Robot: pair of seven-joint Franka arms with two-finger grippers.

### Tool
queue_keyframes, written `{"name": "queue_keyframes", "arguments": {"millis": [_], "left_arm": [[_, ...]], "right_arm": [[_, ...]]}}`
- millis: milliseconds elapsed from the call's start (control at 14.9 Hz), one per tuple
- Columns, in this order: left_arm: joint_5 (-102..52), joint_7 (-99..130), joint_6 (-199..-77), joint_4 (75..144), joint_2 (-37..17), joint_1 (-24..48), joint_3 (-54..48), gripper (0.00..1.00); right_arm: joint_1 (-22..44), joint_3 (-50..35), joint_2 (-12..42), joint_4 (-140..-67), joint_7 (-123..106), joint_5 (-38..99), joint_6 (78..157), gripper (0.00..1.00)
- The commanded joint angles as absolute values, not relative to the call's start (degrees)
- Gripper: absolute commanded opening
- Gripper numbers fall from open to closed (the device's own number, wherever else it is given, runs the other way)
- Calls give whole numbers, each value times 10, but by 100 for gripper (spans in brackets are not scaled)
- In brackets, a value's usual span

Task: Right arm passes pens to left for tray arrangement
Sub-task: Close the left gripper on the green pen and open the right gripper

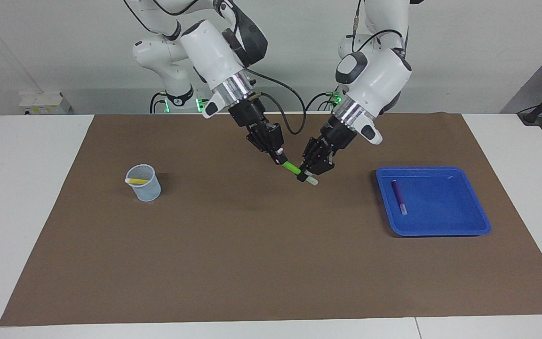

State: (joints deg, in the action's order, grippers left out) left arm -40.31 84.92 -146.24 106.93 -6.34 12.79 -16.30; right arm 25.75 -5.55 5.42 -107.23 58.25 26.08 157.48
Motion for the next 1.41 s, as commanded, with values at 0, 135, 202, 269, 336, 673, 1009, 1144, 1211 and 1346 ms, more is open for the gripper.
{"name": "queue_keyframes", "arguments": {"millis": [0, 135, 202, 269, 336, 673, 1009, 1144, 1211, 1346], "left_arm": [[-411, 845, -1460, 1072, -60, 141, -158, 0], [-410, 845, -1459, 1072, -60, 142, -158, 0], [-409, 844, -1455, 1072, -60, 142, -158, 0], [-407, 842, -1448, 1071, -60, 142, -158, 0], [-406, 841, -1444, 1071, -59, 142, -158, 0], [-406, 829, -1441, 1071, -58, 140, -158, 0], [-403, 806, -1427, 1071, -55, 136, -157, 0], [-398, 759, -1384, 1071, -53, 132, -154, 0], [-380, 727, -1355, 1071, -50, 130, -151, 0], [-296, 674, -1284, 1071, -42, 118, -151, 0]], "right_arm": [[250, -61, 54, -1067, 559, 283, 1564, 0], [250, -61, 53, -1067, 560, 283, 1564, 0], [250, -61, 54, -1067, 560, 284, 1564, 0], [250, -61, 53, -1067, 560, 286, 1563, 0], [250, -61, 53, -1067, 560, 296, 1564, 0], [251, -60, 54, -1067, 558, 306, 1561, 100], [214, -55, 44, -1067, 450, 296, 1437, 100], [187, -54, 36, -1070, 402, 291, 1378, 100], [175, -54, 33, -1072, 393, 280, 1350, 100], [152, -55, 25, -1074, 389, 245, 1291, 100]]}}
